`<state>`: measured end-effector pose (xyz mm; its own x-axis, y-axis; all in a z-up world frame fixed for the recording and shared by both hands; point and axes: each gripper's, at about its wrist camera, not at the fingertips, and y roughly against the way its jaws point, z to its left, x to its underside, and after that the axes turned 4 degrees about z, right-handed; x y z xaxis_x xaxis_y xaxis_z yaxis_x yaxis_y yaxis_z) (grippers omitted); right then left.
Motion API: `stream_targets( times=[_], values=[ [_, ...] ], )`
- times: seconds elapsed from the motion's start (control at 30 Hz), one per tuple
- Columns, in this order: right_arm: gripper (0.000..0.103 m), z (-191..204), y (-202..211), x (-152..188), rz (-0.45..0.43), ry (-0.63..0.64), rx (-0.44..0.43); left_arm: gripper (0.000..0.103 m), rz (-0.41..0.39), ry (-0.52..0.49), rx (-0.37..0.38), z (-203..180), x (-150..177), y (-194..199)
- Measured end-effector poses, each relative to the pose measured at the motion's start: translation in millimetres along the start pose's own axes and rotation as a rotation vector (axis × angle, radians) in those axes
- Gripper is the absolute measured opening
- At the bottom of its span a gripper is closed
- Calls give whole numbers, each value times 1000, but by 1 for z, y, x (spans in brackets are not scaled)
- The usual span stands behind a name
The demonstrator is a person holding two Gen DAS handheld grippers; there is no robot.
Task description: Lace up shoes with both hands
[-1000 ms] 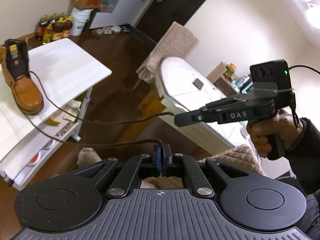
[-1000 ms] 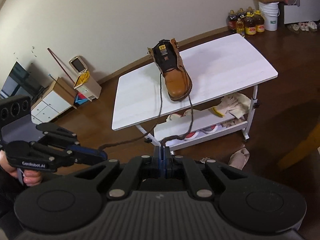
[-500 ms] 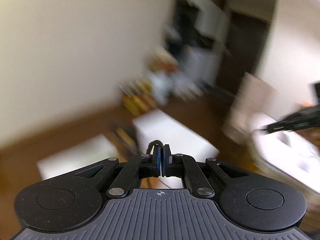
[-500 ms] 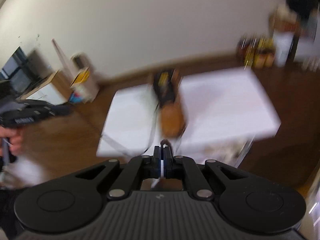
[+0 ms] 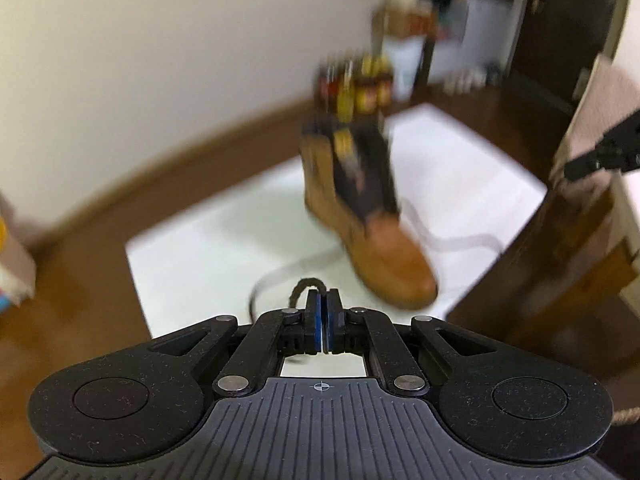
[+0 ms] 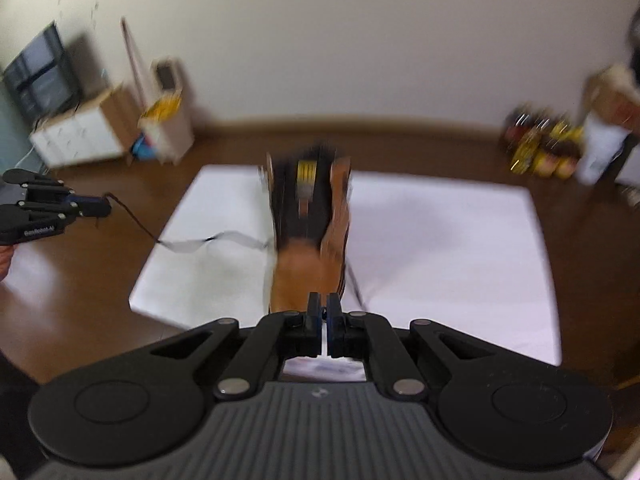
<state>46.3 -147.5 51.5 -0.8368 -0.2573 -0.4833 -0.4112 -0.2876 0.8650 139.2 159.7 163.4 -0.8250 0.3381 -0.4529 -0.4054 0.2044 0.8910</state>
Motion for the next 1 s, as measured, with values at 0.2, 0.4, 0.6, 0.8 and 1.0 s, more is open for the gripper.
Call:
stream_targets(
  times=[0.2,0.4,0.6,0.8,1.0],
  values=[
    [3,-44,-88,-23,196,84,-84,3,154,34,-19,-13,-14,-76],
    [3,-65,-103,-67,256,239,-80,3,125,79,-109,5,-34,-82],
    [3,-90,-5,-152,-75,248,105,3,-103,91,-368,57,-81,-16],
    [3,-55,-38,-103,120,309,2,3,94,15,-175,32,-30,-85],
    [3,-50,-110,-31,308,242,7,3,213,-67,-65,4,25,-145]
  ],
)
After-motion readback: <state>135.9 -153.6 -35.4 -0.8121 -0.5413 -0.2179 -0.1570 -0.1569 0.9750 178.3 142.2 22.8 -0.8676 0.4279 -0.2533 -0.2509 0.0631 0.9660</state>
